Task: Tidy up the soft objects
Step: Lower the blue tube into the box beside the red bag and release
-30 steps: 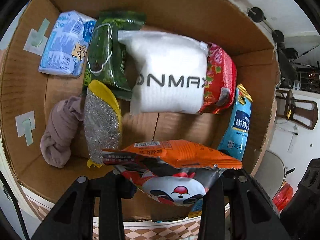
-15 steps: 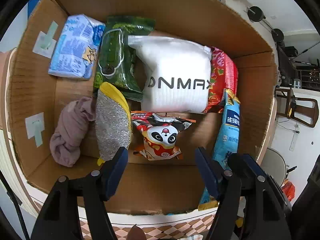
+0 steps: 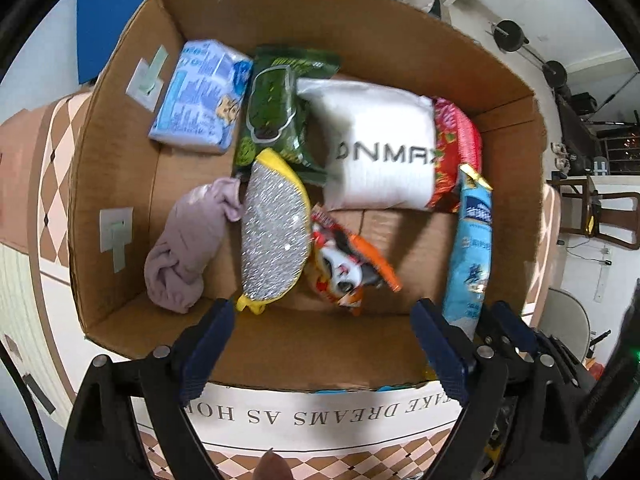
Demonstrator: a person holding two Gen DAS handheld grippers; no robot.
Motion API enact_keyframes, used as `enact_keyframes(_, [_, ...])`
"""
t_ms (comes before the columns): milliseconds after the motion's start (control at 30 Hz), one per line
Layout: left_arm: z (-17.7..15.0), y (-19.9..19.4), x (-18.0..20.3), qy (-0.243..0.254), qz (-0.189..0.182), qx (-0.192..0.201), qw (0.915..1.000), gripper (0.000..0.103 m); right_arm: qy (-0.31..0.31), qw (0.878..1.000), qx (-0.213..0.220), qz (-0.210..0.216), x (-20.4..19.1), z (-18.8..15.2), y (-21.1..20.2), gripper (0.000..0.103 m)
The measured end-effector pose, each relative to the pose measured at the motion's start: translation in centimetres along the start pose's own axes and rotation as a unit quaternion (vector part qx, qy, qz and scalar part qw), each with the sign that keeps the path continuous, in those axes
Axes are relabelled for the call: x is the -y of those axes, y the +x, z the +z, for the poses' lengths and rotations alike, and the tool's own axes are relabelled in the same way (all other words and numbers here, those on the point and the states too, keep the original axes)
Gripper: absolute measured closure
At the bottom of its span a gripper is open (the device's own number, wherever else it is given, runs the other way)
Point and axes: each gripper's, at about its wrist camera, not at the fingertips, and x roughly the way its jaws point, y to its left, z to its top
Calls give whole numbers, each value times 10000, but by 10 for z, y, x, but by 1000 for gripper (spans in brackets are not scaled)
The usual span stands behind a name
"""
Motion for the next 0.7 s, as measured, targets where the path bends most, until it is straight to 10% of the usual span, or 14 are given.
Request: enact_keyframes(700, [-9,16,-12,-155,196,157,9996,12,1055,9854,-490,1242,14,19,28,58])
